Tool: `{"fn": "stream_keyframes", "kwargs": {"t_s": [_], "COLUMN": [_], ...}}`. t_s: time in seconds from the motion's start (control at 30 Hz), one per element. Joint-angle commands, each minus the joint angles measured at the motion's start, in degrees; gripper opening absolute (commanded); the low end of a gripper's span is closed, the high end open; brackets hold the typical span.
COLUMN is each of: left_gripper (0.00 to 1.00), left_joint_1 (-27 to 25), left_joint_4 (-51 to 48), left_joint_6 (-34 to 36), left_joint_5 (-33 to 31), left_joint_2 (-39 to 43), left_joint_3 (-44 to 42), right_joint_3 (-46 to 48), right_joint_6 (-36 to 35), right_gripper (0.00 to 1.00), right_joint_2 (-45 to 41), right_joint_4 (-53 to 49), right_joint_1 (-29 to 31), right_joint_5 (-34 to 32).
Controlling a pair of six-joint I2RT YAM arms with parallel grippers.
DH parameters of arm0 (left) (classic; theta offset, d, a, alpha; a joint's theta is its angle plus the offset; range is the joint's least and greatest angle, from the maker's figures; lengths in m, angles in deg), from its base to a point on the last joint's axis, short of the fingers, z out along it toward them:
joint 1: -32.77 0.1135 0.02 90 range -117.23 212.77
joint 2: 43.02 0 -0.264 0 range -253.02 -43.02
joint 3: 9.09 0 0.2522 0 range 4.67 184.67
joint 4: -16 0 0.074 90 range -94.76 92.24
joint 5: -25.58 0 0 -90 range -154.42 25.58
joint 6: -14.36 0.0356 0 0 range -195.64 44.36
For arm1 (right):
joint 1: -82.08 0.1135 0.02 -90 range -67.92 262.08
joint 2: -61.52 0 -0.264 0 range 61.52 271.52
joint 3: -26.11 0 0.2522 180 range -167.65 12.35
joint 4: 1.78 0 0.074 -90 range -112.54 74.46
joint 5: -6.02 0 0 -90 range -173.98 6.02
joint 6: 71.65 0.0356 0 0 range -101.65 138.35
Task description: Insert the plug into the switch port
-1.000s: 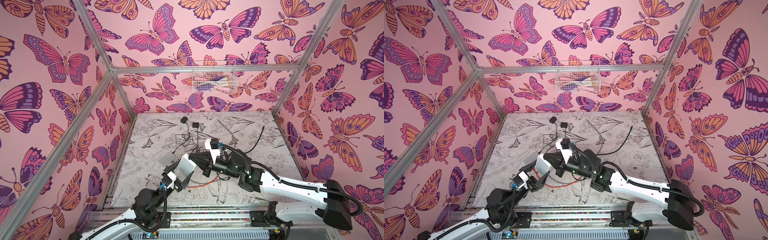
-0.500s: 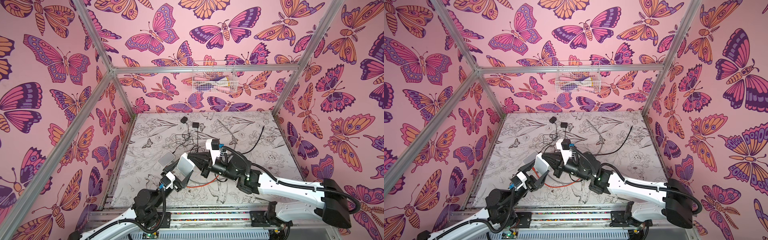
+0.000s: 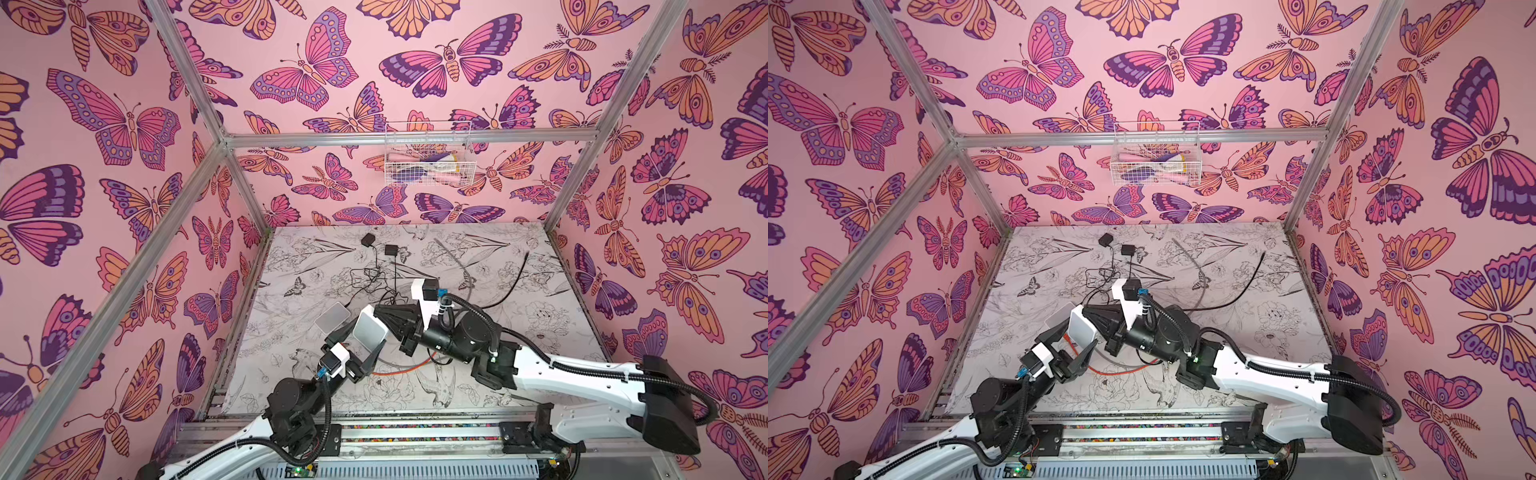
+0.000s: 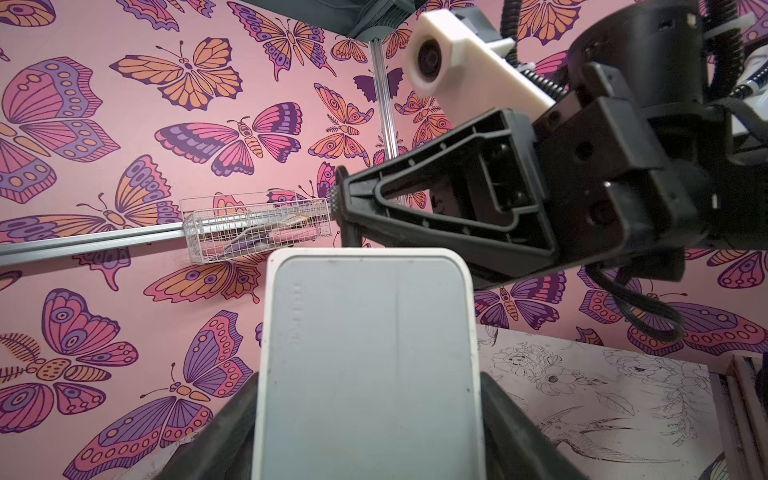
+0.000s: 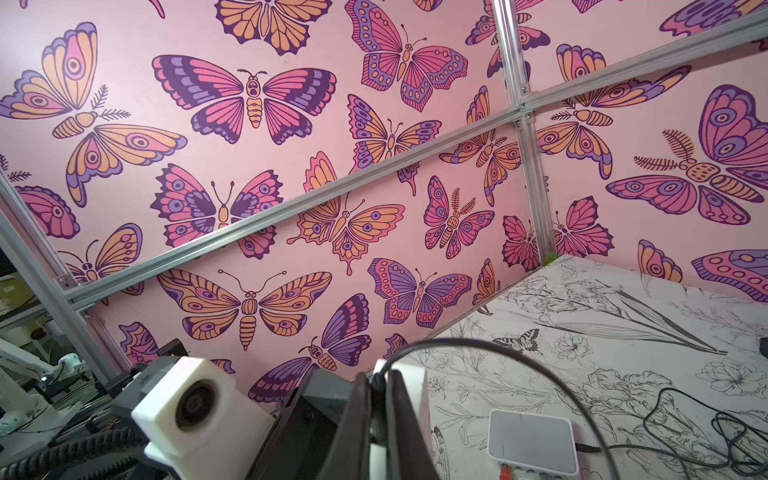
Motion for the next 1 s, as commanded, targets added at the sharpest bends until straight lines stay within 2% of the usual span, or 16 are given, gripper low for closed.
{"fn": "stream_keyframes", "kwargs": {"t_s": [0.0, 0.97], "left_gripper": [0.0, 0.0], "left_joint_1": [-1.01, -1.14], "left_joint_4": [22.72, 23.42], "left_joint_6": [2.99, 5.12], "left_joint_5": [11.89, 11.09], "left_joint_2": [2.36, 4.68], "left_joint_3": [8.93, 8.64], "right_joint_3": [7.88, 8.12], "right_joint_6": [2.24, 3.06], "right_gripper": [0.0, 0.0], "right_joint_2": [9.93, 14.94], "right_joint_4": [-29.92, -32.82], "right_joint_1": [2.86, 4.52], "right_joint_5": [4.82, 3.93]}}
